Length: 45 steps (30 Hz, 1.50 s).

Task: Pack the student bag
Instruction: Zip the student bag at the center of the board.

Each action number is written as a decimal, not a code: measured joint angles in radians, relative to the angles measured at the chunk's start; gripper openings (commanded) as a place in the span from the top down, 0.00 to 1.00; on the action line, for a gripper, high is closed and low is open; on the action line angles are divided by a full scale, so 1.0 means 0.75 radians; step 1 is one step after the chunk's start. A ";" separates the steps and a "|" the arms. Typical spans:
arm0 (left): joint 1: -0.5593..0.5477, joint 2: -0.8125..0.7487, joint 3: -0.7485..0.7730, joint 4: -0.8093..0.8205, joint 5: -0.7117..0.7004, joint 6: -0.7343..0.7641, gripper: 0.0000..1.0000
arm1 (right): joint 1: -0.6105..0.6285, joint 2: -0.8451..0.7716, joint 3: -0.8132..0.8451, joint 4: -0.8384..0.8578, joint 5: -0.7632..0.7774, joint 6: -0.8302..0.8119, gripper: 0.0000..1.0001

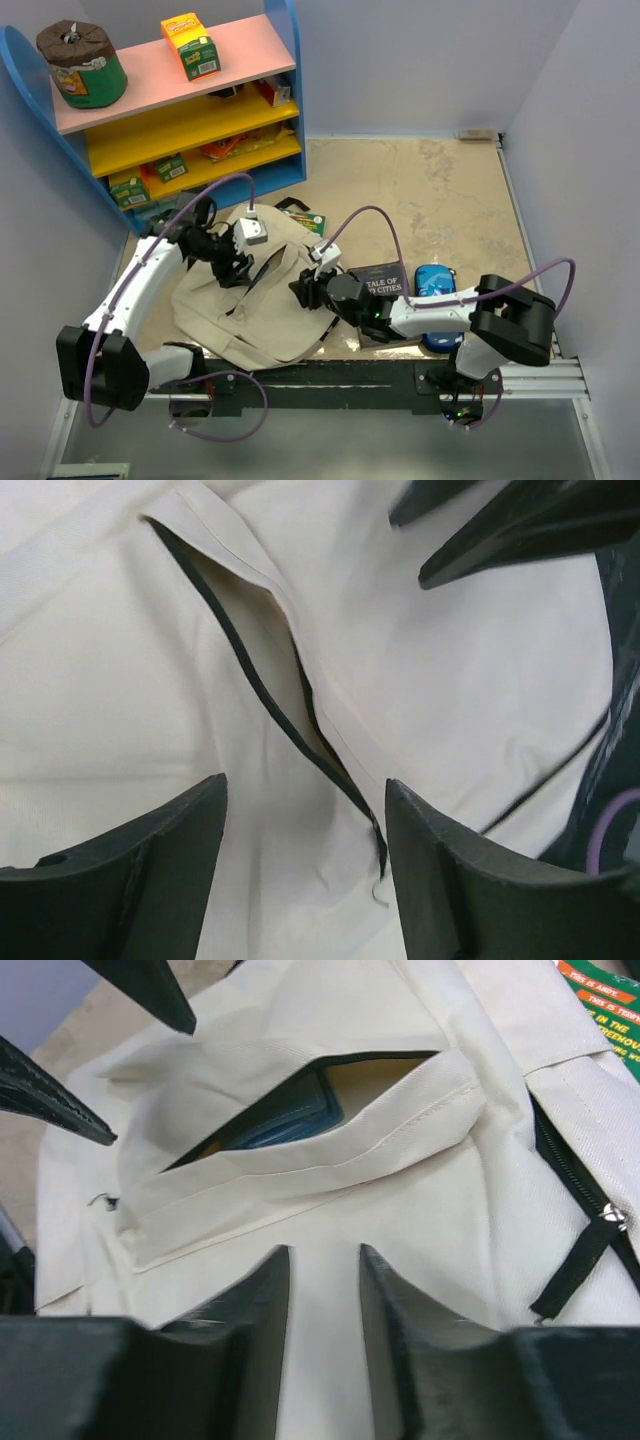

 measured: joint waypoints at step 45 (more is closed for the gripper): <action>-0.018 0.077 -0.314 -0.077 -0.294 0.522 1.00 | 0.151 -0.045 0.013 -0.134 0.037 0.052 0.68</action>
